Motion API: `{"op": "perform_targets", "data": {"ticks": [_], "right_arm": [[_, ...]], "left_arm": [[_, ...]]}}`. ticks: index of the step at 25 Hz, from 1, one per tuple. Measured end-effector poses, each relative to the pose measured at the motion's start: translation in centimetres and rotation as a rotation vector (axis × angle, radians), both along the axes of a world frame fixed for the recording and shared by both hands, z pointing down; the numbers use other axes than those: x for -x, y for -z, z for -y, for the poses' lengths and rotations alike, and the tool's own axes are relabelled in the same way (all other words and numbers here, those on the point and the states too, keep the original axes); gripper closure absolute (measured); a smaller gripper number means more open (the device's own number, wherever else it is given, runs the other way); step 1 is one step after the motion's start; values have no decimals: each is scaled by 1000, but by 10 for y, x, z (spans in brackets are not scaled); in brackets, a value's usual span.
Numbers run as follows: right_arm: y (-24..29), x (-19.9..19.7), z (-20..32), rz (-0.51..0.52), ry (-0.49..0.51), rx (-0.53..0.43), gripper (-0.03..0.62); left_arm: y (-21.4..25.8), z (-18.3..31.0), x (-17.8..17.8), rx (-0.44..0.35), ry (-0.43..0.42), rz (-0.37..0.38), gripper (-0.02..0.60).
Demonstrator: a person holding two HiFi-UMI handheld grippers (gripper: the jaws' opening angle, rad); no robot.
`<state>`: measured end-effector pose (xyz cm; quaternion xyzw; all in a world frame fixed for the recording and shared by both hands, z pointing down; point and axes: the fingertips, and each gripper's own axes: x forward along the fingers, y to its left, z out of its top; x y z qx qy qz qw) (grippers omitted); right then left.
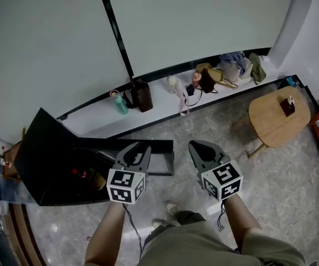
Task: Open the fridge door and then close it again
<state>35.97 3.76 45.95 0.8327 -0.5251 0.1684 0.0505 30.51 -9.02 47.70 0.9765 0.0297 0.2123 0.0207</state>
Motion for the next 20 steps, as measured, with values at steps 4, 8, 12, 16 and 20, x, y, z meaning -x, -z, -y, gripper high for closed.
{"op": "perform_targets", "data": {"ticks": [4,8,12,16,20], "right_arm": [[1,-21,7,-20,-6,-5,597],[1,-35,19,-35,1,-6,597],[1,-44,29,-35,7,-15,597],[0,-51,38,-33,10,-22,597],[-2,-55,48,-28,20,-20,597]], "left_arm": [[-1,7,-23,18,-3,-1,477],[-1,18,-44,19,2,9,482],[-2,28,-62,13,21,16,482],[-3,40,-78,34,60,18,486],[-4,51,-92,37,93,3,486]]}}
